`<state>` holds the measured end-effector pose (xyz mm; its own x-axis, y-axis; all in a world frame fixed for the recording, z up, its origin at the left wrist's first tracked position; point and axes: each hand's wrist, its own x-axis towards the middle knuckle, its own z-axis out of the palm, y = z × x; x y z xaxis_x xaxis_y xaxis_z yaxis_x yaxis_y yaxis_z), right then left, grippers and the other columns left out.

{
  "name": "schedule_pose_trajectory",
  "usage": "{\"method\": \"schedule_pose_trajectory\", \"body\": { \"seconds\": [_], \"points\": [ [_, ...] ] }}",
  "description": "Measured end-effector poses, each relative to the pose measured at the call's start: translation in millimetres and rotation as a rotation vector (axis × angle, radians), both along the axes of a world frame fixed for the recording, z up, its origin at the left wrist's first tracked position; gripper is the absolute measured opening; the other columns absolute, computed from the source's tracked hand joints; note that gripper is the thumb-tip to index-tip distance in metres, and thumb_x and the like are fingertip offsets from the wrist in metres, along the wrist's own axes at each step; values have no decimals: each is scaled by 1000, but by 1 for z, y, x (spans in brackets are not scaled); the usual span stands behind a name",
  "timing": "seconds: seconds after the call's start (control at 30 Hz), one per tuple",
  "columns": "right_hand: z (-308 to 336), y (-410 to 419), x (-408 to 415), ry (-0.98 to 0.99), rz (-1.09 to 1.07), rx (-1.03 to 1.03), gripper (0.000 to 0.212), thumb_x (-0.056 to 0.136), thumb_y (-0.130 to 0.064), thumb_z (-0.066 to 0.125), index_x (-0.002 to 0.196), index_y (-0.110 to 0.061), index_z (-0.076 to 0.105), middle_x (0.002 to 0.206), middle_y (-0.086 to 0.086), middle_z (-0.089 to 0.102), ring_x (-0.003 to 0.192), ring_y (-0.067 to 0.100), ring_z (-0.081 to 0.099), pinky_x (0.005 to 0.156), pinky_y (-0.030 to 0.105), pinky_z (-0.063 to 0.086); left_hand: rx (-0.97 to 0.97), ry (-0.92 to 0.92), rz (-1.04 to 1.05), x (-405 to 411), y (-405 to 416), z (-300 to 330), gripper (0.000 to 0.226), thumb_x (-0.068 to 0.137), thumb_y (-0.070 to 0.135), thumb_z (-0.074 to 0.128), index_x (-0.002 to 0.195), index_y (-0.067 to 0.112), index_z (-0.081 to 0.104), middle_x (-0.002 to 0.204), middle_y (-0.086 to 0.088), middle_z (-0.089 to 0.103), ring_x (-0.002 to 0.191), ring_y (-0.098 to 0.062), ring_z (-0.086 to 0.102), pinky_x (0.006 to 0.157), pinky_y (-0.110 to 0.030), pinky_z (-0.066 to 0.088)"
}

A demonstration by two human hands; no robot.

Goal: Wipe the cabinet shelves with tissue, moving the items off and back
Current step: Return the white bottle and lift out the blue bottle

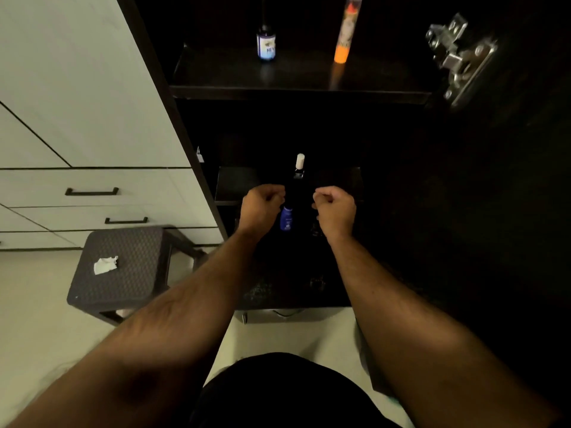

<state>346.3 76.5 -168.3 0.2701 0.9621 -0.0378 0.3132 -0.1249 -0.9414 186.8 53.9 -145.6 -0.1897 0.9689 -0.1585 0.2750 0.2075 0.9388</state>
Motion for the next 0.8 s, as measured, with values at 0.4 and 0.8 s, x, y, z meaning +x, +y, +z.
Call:
{"method": "schedule_pose_trajectory", "body": {
  "seconds": [0.4, 0.8],
  "points": [
    [-44, -89, 4, 11, 67, -221, 15, 89, -12, 65, 87, -26, 68, 82, -3, 71, 72, 14, 71, 64, 30, 56, -129, 130, -118, -26, -90, -47, 14, 96, 19, 56, 89, 28, 64, 99, -8, 68, 94, -26, 65, 86, -52, 54],
    [-94, -69, -11, -23, 69, -225, 21, 86, -7, 68, 84, -29, 67, 85, 1, 71, 79, 23, 71, 62, 36, 58, -86, 309, -286, -44, -67, -89, 11, 96, 18, 55, 91, 16, 65, 86, 3, 64, 79, -11, 61, 79, -41, 56]
  ]
}}
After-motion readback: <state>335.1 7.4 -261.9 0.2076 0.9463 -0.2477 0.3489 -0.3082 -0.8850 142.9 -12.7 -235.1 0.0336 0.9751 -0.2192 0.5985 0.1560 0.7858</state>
